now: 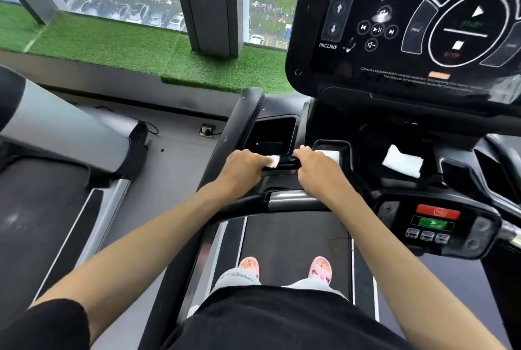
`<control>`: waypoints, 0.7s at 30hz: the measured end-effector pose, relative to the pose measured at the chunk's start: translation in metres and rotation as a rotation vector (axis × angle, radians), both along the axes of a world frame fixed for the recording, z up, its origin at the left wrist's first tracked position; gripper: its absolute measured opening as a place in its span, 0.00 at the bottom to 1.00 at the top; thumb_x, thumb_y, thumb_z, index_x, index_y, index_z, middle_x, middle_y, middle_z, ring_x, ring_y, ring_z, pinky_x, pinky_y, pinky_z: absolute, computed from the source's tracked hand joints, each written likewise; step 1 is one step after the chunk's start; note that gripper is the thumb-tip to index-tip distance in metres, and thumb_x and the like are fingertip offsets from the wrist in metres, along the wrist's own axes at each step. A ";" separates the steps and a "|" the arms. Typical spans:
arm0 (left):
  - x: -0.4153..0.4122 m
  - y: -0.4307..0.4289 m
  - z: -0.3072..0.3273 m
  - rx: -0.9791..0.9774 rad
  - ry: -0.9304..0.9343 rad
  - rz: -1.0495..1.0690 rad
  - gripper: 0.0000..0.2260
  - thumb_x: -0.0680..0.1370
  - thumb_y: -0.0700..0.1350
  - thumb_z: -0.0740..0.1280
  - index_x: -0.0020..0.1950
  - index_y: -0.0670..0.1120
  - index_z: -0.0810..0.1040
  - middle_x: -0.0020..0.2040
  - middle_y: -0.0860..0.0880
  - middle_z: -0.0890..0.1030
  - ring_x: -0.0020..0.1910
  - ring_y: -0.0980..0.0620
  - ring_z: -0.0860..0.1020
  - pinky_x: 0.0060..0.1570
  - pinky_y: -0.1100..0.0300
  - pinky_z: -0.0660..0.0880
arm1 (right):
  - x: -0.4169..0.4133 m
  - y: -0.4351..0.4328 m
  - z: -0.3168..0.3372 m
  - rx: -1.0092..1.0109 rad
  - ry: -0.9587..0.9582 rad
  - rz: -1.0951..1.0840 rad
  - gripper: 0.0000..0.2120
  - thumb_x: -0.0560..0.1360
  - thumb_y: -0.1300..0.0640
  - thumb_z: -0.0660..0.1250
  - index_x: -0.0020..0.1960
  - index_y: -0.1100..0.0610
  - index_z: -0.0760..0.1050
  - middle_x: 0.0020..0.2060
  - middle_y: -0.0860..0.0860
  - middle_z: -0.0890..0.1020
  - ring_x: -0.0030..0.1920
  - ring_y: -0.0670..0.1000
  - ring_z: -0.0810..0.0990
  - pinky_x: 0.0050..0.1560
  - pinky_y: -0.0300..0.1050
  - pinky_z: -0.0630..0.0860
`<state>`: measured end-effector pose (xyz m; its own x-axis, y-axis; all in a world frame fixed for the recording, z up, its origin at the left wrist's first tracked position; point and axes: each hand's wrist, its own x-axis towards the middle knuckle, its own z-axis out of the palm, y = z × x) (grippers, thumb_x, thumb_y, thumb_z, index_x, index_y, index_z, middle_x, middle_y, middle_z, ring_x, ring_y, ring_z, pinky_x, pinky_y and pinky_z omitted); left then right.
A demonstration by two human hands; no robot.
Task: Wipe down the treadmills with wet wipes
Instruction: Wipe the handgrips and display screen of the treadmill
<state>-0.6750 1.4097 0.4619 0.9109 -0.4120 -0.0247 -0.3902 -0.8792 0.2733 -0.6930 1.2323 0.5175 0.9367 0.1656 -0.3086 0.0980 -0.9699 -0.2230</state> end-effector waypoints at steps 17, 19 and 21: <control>0.007 -0.001 0.004 -0.705 0.141 0.130 0.11 0.74 0.33 0.67 0.51 0.44 0.85 0.46 0.49 0.86 0.45 0.56 0.83 0.47 0.60 0.77 | 0.000 -0.004 0.001 0.088 0.028 -0.031 0.23 0.76 0.68 0.53 0.70 0.58 0.69 0.74 0.55 0.66 0.72 0.55 0.65 0.66 0.52 0.68; 0.011 0.023 0.011 -0.707 0.156 0.305 0.10 0.75 0.35 0.67 0.51 0.44 0.85 0.47 0.48 0.85 0.44 0.62 0.79 0.43 0.64 0.73 | 0.000 -0.004 0.000 0.107 0.030 -0.035 0.24 0.76 0.68 0.53 0.71 0.58 0.68 0.75 0.54 0.64 0.74 0.53 0.62 0.68 0.50 0.66; 0.013 0.041 0.014 -0.561 0.104 0.484 0.11 0.77 0.38 0.65 0.53 0.45 0.85 0.50 0.46 0.85 0.48 0.54 0.80 0.43 0.62 0.72 | 0.000 -0.005 0.000 0.115 0.028 -0.042 0.24 0.76 0.68 0.53 0.71 0.58 0.68 0.75 0.54 0.64 0.74 0.53 0.63 0.68 0.49 0.66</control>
